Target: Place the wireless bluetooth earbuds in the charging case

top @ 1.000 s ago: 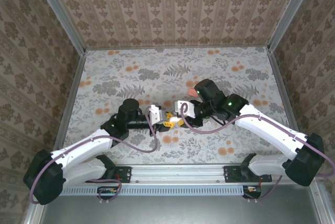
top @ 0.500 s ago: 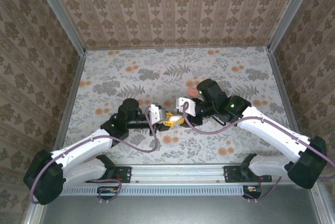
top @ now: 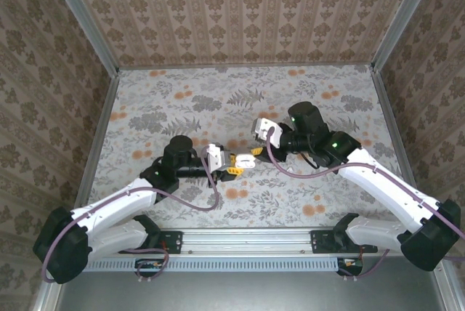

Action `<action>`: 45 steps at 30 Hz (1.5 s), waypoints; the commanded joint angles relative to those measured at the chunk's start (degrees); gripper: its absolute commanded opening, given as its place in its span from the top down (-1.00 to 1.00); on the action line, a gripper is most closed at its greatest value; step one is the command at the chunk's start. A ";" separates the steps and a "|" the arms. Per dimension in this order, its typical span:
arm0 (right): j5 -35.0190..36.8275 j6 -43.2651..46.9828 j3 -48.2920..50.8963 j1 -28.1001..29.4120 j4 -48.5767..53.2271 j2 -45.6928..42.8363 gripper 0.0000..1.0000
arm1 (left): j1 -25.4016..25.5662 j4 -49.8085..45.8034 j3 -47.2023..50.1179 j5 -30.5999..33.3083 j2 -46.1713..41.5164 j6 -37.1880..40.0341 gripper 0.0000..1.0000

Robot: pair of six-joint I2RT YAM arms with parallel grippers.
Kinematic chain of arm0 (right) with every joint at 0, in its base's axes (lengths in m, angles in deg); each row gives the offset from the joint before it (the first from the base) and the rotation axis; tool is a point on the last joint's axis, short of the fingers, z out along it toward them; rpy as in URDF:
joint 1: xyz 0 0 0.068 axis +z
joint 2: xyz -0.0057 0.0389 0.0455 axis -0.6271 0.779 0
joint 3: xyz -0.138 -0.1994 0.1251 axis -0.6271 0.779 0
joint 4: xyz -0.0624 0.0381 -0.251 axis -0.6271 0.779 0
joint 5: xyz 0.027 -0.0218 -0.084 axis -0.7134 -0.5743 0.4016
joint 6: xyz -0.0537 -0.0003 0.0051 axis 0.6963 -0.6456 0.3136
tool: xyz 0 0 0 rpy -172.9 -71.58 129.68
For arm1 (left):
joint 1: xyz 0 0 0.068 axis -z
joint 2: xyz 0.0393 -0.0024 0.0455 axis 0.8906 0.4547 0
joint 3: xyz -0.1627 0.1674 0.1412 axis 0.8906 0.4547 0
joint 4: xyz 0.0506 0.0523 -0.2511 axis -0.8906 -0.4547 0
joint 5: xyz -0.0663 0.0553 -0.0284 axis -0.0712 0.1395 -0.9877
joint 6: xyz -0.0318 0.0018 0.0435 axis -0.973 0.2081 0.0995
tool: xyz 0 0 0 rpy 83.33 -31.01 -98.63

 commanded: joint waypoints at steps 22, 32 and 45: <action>4.00 -22.99 2.16 -1.41 -4.94 -2.77 -0.19 | -6.80 5.66 3.63 15.53 -0.80 -13.26 0.84; 9.64 -36.79 -2.90 -1.06 -0.68 1.80 -0.13 | -11.84 -0.12 5.22 26.65 -4.95 -18.89 0.85; 15.45 -43.03 -17.79 5.91 14.16 19.43 -0.12 | -21.70 -11.00 7.04 36.23 -12.29 -25.90 0.85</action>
